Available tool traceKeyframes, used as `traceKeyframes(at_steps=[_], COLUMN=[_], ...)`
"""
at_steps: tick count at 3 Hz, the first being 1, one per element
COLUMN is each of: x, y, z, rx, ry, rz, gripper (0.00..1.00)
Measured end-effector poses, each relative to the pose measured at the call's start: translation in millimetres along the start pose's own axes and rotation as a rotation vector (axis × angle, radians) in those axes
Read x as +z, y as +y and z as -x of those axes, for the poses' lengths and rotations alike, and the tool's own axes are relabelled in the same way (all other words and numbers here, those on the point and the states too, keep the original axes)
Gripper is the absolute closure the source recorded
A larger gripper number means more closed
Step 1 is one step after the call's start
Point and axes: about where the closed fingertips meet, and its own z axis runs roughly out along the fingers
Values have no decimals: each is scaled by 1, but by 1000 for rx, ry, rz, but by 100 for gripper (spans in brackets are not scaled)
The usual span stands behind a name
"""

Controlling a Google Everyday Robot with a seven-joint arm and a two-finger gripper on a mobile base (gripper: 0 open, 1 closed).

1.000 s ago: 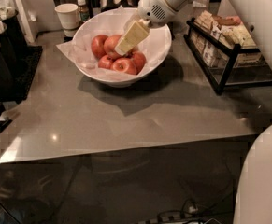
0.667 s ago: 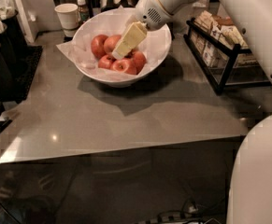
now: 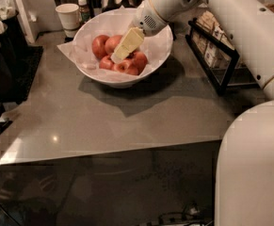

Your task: Pick apple from white bowl

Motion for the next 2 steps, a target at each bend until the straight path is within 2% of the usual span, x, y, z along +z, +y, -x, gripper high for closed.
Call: traceKeyframes(at_steps=[1,2], x=[7,14], y=[-6,-11], z=[-3,-4], rx=[20,48], ry=[-2,-8], rz=[-9,-21], gripper=[16,30])
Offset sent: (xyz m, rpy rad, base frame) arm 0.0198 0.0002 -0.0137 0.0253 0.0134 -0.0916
